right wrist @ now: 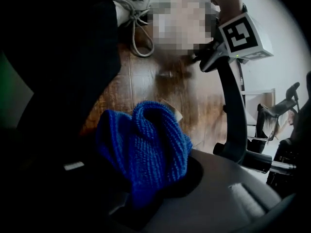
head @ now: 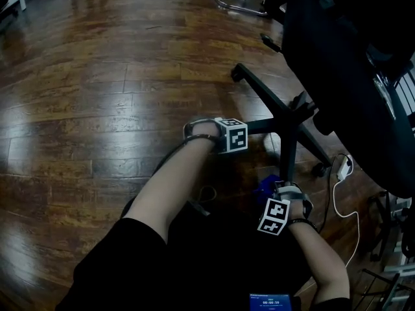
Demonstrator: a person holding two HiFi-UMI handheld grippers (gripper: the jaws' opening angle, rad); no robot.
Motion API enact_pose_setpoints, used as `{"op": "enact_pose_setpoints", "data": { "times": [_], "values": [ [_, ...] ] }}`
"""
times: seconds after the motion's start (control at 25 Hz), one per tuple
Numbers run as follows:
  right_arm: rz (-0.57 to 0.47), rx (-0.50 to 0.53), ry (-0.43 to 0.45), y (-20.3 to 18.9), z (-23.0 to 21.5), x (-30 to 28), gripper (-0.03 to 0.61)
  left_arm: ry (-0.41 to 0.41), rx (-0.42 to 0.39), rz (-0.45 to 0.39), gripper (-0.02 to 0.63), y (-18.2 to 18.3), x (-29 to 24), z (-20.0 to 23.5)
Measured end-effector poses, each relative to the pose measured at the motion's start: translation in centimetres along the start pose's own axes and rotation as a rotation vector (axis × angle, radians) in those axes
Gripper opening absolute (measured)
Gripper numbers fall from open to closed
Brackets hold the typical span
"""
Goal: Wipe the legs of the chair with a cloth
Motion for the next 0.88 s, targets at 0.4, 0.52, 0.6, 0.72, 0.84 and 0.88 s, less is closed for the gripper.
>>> {"op": "enact_pose_setpoints", "data": {
  "times": [0.4,0.52,0.6,0.72,0.84,0.88],
  "values": [
    [-0.026,-0.269,-0.194,-0.5,-12.2,-3.2,0.086,-0.007,-0.005,-0.013,0.054,-0.1,0.3,-0.1],
    [-0.047,-0.319,-0.234,-0.8,-15.8,-3.8,0.086,-0.016,-0.009,-0.030,0.052,0.0,0.4,-0.3],
    [-0.062,-0.309,-0.245,-0.9,-16.6,-3.9,0.081,-0.022,-0.014,-0.036,0.052,-0.1,0.4,-0.3],
    [-0.100,-0.277,-0.297,-0.8,-16.3,-4.0,0.080,-0.024,-0.018,-0.031,0.052,-0.4,0.5,-0.1],
    [-0.128,-0.282,-0.302,-0.9,-16.4,-4.2,0.078,-0.016,-0.011,-0.020,0.051,-0.3,0.5,0.0],
    [-0.132,-0.281,-0.298,-0.9,-16.5,-4.4,0.078,-0.014,-0.008,-0.015,0.050,-0.3,0.4,0.0]
  ]
}}
Point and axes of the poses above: the fingertips, and each gripper's own axes: x backward along the fingers, z to its left, y out of its top, the point moved 10 cm from there along x, backward along the fingers, and after that the axes turned 11 degrees about z, right-handed, at the moved point
